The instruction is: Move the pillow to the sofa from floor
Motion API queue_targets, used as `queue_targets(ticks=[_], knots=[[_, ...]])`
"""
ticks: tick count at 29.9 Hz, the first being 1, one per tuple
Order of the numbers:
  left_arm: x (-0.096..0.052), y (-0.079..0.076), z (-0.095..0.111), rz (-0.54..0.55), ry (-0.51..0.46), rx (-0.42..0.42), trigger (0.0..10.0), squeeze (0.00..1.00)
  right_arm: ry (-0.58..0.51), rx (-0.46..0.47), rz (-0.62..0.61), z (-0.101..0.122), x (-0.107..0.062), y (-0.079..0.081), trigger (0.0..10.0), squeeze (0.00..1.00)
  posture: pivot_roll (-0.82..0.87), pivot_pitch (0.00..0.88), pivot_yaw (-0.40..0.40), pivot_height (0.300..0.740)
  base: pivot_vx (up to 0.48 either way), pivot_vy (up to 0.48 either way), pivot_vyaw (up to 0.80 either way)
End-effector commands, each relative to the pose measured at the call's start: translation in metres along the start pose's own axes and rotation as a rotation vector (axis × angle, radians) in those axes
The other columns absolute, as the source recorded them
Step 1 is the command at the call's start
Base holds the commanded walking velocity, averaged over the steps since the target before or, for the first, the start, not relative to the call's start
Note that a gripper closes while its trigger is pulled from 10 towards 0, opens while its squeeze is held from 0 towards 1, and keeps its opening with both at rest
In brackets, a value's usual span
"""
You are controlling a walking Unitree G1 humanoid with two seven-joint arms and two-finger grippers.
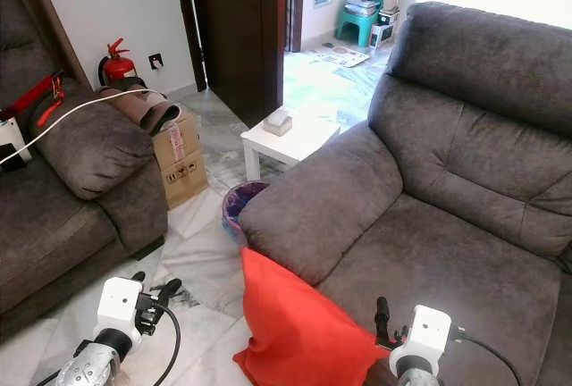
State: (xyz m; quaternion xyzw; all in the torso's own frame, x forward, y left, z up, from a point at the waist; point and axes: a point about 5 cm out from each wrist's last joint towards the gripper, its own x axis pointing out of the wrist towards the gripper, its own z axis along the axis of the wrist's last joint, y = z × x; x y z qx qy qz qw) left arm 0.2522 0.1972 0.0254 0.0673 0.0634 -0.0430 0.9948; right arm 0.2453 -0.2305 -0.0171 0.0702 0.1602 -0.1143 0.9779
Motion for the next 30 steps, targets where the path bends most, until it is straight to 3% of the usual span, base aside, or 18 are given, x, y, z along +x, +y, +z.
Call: queue_targets(ticks=[1, 30], knots=[[-0.0006, 0.0018, 0.0009, 0.002, -0.002, 0.006, 10.0, 0.00, 0.033, -0.008, 0.011, -0.0051, -0.0014, 0.0010, 10.0, 0.00, 0.03, 0.079, 0.013, 0.671, 0.000, 0.000, 0.00], [0.0009, -0.0004, 0.0053, 0.002, -0.025, -0.017, 10.0, 0.00, 0.054, -0.026, 0.055, -0.0099, -0.0030, 0.0078, 10.0, 0.00, 0.03, 0.075, 0.012, 0.650, 0.000, 0.000, 0.00]])
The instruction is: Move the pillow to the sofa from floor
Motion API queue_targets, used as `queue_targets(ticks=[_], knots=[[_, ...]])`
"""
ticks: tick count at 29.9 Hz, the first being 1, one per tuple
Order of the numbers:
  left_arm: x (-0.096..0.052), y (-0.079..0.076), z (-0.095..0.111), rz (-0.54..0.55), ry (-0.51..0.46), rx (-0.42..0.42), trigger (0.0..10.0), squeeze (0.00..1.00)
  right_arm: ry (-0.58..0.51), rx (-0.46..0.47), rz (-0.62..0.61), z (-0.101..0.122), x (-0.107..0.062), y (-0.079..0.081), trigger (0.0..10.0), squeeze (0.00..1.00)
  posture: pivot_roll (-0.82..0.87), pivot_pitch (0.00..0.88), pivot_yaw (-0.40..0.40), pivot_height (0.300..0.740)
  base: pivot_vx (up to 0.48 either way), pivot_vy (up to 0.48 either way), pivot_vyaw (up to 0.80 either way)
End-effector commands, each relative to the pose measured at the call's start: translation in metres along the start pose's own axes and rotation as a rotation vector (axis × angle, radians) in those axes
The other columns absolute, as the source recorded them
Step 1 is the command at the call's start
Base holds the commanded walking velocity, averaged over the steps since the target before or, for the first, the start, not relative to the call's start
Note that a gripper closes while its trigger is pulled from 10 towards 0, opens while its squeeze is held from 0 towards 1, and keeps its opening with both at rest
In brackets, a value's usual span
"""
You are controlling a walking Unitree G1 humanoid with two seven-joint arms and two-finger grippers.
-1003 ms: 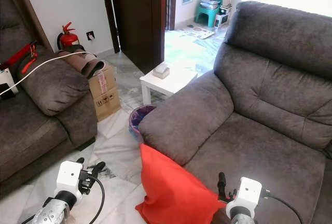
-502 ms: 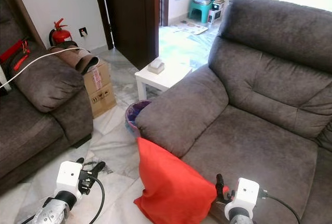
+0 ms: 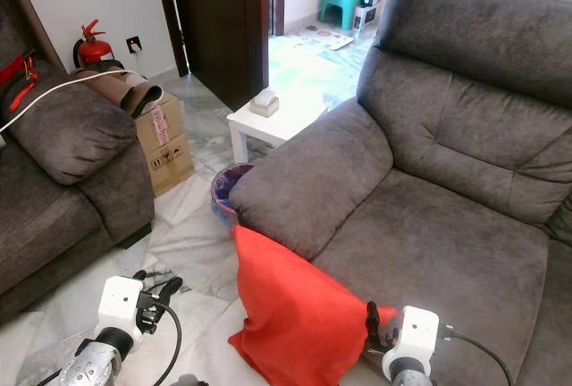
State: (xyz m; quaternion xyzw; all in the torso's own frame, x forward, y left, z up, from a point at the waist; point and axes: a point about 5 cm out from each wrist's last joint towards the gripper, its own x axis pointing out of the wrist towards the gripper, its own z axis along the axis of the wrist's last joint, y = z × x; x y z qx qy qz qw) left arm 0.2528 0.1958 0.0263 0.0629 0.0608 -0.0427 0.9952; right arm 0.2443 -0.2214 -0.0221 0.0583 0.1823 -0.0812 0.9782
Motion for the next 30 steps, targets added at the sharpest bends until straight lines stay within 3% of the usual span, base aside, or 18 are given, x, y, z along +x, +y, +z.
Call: queue_targets(ticks=[1, 14, 18, 23, 30], knots=[[0.001, 0.001, 0.004, 0.001, -0.020, -0.009, 10.0, 0.00, 0.005, 0.015, -0.001, -0.003, -0.002, 0.000, 10.0, 0.00, 0.04, 0.072, 0.012, 0.650, 0.000, 0.000, 0.00], [0.001, 0.000, 0.007, -0.007, -0.030, -0.021, 10.0, 0.00, -0.035, 0.038, 0.011, 0.004, 0.001, 0.004, 10.0, 0.00, 0.04, 0.062, 0.012, 0.650, 0.000, 0.000, 0.00], [0.001, 0.000, 0.008, -0.010, -0.040, -0.021, 10.0, 0.00, -0.056, 0.047, 0.005, 0.008, 0.003, 0.003, 10.0, 0.00, 0.04, 0.066, 0.011, 0.650, 0.283, 0.000, 0.00], [0.001, 0.000, 0.009, -0.014, -0.044, -0.025, 10.0, 0.00, -0.156, 0.127, -0.012, 0.023, 0.006, 0.000, 10.0, 0.00, 0.04, 0.071, 0.012, 0.650, 0.313, 0.000, 0.00], [0.000, -0.001, 0.009, -0.018, -0.044, -0.030, 10.0, 0.00, -0.158, 0.106, -0.005, 0.026, 0.008, 0.001, 10.0, 0.00, 0.04, 0.074, 0.010, 0.650, 0.324, 0.000, 0.00]])
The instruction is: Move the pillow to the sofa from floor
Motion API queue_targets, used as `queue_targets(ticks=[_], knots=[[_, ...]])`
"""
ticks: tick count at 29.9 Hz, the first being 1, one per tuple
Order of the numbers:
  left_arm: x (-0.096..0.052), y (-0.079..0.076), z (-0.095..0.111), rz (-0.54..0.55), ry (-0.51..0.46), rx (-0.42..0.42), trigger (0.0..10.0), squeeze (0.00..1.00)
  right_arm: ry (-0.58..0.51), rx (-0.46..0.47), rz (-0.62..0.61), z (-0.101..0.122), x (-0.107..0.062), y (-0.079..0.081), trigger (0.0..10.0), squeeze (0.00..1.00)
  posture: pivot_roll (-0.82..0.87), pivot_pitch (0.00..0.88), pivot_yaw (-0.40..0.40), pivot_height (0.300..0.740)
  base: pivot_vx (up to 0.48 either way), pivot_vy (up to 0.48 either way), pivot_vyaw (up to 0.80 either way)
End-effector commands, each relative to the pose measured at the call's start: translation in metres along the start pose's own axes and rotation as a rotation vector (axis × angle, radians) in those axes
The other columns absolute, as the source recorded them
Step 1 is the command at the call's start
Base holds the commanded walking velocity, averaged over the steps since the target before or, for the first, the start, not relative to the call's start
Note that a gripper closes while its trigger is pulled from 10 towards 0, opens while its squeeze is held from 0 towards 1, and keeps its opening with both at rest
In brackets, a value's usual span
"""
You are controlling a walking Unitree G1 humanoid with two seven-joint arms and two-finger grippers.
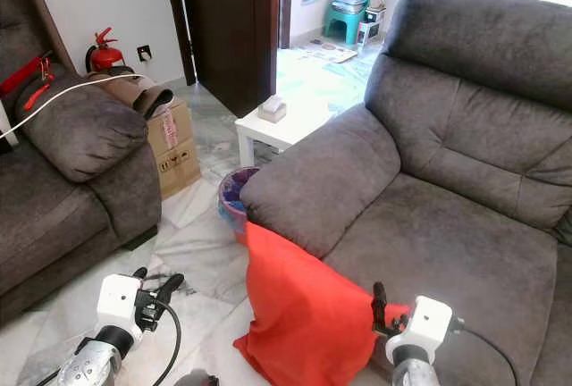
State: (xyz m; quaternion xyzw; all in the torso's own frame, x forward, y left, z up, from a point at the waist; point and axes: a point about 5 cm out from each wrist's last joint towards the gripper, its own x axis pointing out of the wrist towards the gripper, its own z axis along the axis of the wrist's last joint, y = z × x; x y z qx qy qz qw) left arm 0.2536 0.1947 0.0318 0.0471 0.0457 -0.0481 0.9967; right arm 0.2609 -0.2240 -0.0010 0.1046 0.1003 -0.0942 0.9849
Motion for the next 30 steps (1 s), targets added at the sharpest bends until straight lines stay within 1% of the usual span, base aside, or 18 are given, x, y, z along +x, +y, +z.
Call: queue_targets(ticks=[1, 5, 12, 16, 17, 19, 20, 22, 23, 24, 25, 26, 27, 28, 30], knots=[[0.000, 0.000, 0.003, -0.007, -0.011, -0.001, 10.0, 0.00, -0.001, -0.004, -0.007, 0.001, 0.000, -0.001, 10.0, 0.00, 0.04, 0.074, 0.010, 0.650, 0.334, 0.000, 0.00], [0.000, -0.002, 0.001, -0.016, 0.000, -0.009, 10.0, 0.00, 0.011, -0.013, -0.008, 0.000, 0.000, -0.002, 10.0, 0.00, 0.04, 0.077, 0.010, 0.650, 0.301, 0.000, 0.00], [-0.001, -0.006, 0.000, -0.044, 0.009, -0.021, 10.0, 0.00, 0.017, -0.031, -0.013, 0.005, 0.005, -0.003, 10.0, 0.00, 0.05, 0.075, 0.007, 0.650, 0.000, 0.000, 0.00], [-0.001, -0.006, -0.001, -0.050, 0.016, -0.023, 10.0, 0.00, 0.042, -0.067, 0.050, 0.013, 0.014, -0.001, 10.0, 0.00, 0.05, 0.074, 0.005, 0.650, 0.000, 0.000, 0.00], [-0.002, -0.006, -0.002, -0.052, 0.022, -0.022, 10.0, 0.00, 0.057, -0.122, 0.085, 0.015, 0.016, 0.001, 10.0, 0.00, 0.06, 0.072, 0.001, 0.650, 0.000, 0.000, 0.00], [-0.003, -0.006, -0.004, -0.056, 0.031, -0.017, 10.0, 0.00, 0.066, -0.176, 0.119, 0.018, 0.018, 0.002, 10.0, 0.00, 0.06, 0.070, -0.001, 0.650, 0.000, 0.000, 0.00], [-0.006, -0.005, -0.009, -0.061, 0.056, -0.008, 10.0, 0.00, 0.079, -0.253, 0.161, 0.022, 0.022, 0.002, 10.0, 0.00, 0.06, 0.071, -0.003, 0.650, 0.000, 0.000, 0.00], [-0.009, -0.003, -0.014, -0.055, 0.078, -0.002, 10.0, 0.00, 0.081, -0.294, 0.185, 0.027, 0.025, 0.003, 10.0, 0.00, 0.06, 0.069, -0.005, 0.650, 0.000, 0.000, 0.00], [-0.014, -0.001, -0.019, -0.038, 0.092, -0.003, 10.0, 0.00, 0.070, -0.318, 0.207, 0.032, 0.028, 0.004, 10.0, 0.00, 0.06, 0.070, -0.013, 0.650, 0.000, 0.000, 0.00], [-0.014, -0.001, -0.019, -0.038, 0.092, -0.003, 10.0, 0.00, 0.070, -0.318, 0.207, 0.032, 0.028, 0.004, 10.0, 0.00, 0.06, 0.070, -0.013, 0.650, 0.000, 0.000, 0.00], [-0.016, 0.000, -0.021, -0.028, 0.095, -0.010, 10.0, 0.00, 0.056, -0.327, 0.222, 0.037, 0.030, 0.006, 10.0, 0.13, 0.07, 0.069, -0.017, 0.650, 0.000, 0.000, 0.00], [-0.018, 0.000, -0.021, -0.020, 0.094, -0.018, 10.0, 0.00, 0.040, -0.318, 0.232, 0.041, 0.033, 0.007, 10.0, 0.74, 0.07, 0.069, -0.022, 0.650, 0.000, 0.000, 0.00], [-0.018, 0.000, -0.020, -0.015, 0.090, -0.025, 10.0, 0.00, 0.024, -0.305, 0.249, 0.045, 0.035, 0.010, 10.0, 1.00, 0.08, 0.070, -0.025, 0.650, 0.000, 0.000, 0.00], [-0.019, -0.001, -0.020, -0.011, 0.084, -0.031, 10.0, 0.00, 0.009, -0.295, 0.285, 0.050, 0.037, 0.015, 10.0, 1.00, 0.09, 0.067, -0.031, 0.650, 0.000, 0.000, 0.00], [-0.017, -0.001, -0.018, -0.007, 0.076, -0.034, 10.0, 0.00, 0.011, -0.299, 0.309, 0.051, 0.039, 0.019, 10.0, 1.00, 0.10, 0.065, -0.037, 0.650, 0.000, 0.000, 0.00]])
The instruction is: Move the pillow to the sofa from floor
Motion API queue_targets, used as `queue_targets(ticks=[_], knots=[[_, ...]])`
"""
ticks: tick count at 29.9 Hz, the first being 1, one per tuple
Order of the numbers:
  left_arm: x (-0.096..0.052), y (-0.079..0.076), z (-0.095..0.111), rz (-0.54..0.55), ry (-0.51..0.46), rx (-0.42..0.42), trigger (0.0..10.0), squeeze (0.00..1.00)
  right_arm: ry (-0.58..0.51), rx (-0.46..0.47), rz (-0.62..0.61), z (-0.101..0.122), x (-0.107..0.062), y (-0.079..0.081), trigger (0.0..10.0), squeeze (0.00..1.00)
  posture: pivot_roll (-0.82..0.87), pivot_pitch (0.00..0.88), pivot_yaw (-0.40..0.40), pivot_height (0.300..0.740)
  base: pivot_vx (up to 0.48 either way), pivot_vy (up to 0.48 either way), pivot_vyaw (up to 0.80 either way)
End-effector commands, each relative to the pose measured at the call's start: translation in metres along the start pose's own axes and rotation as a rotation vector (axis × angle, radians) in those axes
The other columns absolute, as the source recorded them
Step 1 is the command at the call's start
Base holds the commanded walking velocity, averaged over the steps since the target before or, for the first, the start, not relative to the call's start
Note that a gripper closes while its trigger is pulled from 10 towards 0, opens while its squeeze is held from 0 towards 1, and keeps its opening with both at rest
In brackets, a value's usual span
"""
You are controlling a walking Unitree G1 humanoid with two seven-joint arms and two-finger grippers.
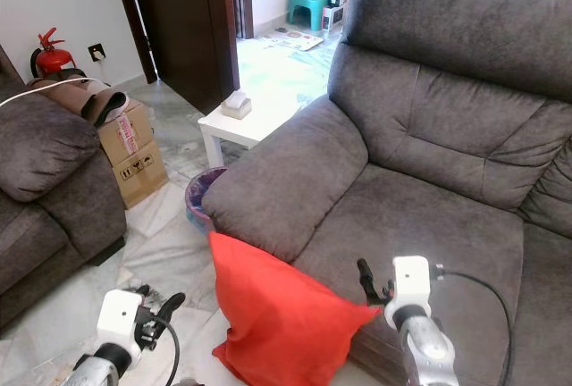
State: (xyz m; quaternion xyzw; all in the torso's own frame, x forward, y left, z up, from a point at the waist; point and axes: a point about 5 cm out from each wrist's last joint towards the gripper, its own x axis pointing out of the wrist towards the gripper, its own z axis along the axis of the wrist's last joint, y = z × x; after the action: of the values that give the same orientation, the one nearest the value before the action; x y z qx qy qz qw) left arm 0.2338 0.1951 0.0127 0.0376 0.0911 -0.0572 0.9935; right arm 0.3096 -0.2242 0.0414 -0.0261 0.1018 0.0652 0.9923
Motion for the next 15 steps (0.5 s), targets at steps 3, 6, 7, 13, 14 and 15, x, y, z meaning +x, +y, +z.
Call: queue_targets(ticks=[3, 6, 7, 13, 14, 15], knots=[[0.002, 0.001, 0.007, 0.008, -0.030, -0.009, 10.0, 0.00, 0.086, -0.148, 0.219, 0.000, 0.008, 0.021, 10.0, 1.00, 0.12, 0.076, -0.045, 0.650, 0.000, 0.000, 0.00], [0.001, 0.000, 0.007, 0.005, -0.033, -0.007, 10.0, 0.00, 0.145, -0.258, 0.332, -0.003, 0.009, 0.032, 10.0, 1.00, 0.12, 0.083, -0.051, 0.650, 0.000, 0.000, 0.00], [0.001, 0.000, 0.007, 0.005, -0.033, -0.008, 10.0, 0.00, 0.153, -0.275, 0.344, -0.003, 0.010, 0.034, 10.0, 1.00, 0.12, 0.083, -0.051, 0.650, 0.000, 0.000, 0.00], [-0.009, -0.002, 0.002, -0.004, -0.017, -0.016, 10.0, 0.00, 0.236, -0.457, 0.431, -0.005, 0.013, 0.043, 10.0, 0.12, 0.16, 0.100, -0.068, 0.650, 0.000, 0.000, 0.00], [-0.012, -0.003, 0.002, -0.007, -0.014, -0.017, 10.0, 0.00, 0.254, -0.474, 0.438, -0.005, 0.014, 0.043, 10.0, 0.00, 0.16, 0.103, -0.070, 0.650, 0.000, 0.000, 0.00], [-0.012, -0.003, 0.001, -0.007, -0.014, -0.017, 10.0, 0.00, 0.259, -0.481, 0.438, -0.005, 0.014, 0.044, 10.0, 0.00, 0.16, 0.103, -0.070, 0.650, 0.000, 0.000, 0.00]])
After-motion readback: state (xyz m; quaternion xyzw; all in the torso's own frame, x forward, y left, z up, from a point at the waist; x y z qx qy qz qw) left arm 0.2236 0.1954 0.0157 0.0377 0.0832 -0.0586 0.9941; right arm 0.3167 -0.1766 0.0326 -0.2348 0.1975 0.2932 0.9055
